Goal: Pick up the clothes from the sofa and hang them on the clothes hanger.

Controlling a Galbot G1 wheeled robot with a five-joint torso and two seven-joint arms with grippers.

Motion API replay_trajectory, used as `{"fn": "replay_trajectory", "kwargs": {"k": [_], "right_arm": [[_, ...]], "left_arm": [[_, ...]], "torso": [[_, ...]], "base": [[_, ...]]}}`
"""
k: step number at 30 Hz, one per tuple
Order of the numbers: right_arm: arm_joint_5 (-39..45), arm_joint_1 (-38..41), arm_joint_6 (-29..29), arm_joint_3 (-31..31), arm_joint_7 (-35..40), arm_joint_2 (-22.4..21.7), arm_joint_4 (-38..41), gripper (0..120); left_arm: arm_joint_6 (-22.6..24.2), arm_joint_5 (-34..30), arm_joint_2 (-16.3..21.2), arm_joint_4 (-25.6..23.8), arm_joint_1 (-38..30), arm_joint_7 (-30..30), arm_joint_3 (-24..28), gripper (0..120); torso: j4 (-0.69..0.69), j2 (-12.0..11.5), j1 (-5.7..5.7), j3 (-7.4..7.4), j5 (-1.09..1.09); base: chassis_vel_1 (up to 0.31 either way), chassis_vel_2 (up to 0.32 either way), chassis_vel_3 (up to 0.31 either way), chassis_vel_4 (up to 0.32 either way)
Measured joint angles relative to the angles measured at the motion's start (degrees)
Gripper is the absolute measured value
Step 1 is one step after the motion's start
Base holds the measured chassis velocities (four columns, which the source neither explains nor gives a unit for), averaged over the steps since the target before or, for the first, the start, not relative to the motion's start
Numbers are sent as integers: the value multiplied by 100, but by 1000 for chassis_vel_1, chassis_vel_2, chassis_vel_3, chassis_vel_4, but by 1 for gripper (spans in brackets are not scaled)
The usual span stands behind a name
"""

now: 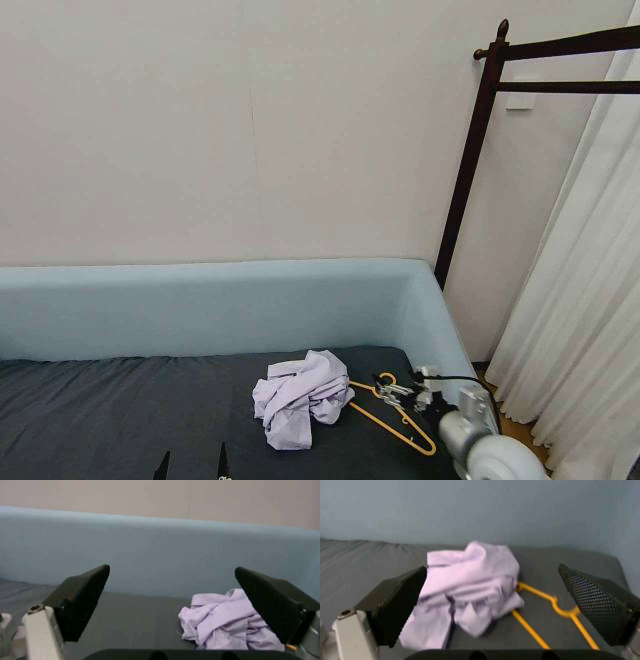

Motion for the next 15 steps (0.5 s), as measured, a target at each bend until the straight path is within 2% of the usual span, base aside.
{"fn": "replay_trajectory", "kwargs": {"k": [4, 6, 9, 10, 14, 15], "right_arm": [[-359, 931, -126, -885, -57, 787, -1011, 100], [-444, 1035, -126, -996, -73, 916, -1206, 100], [-823, 1380, -38, -1414, -206, 1385, -2135, 100], [-823, 1380, -38, -1414, -206, 1385, -2135, 100], [-1310, 1648, 215, -1687, -464, 1909, -3194, 100], [-1310, 1648, 215, -1687, -464, 1909, -3194, 100]], "left_arm": [[-67, -21, 0, 2, 59, 4, -43, 99], [-71, -26, -1, 6, 59, 4, -48, 99], [-72, -52, 14, 0, 52, 2, -77, 99], [-72, -52, 14, 0, 52, 2, -77, 99], [-52, -98, 34, -23, 1, -4, -121, 99], [-52, -98, 34, -23, 1, -4, -121, 99]], "torso": [[1, 0, 0, 0, 0], [1, 0, 0, -1, -2], [-1, 0, 0, 0, -2], [-1, 0, 0, 0, -2], [-2, 0, 0, 0, -1], [-2, 0, 0, 0, -1]], "base": [[0, 0, 0, 0], [0, 0, 0, 0], [0, 0, 0, 0], [0, 0, 0, 0], [0, 0, 0, 0], [0, 0, 0, 0]]}}
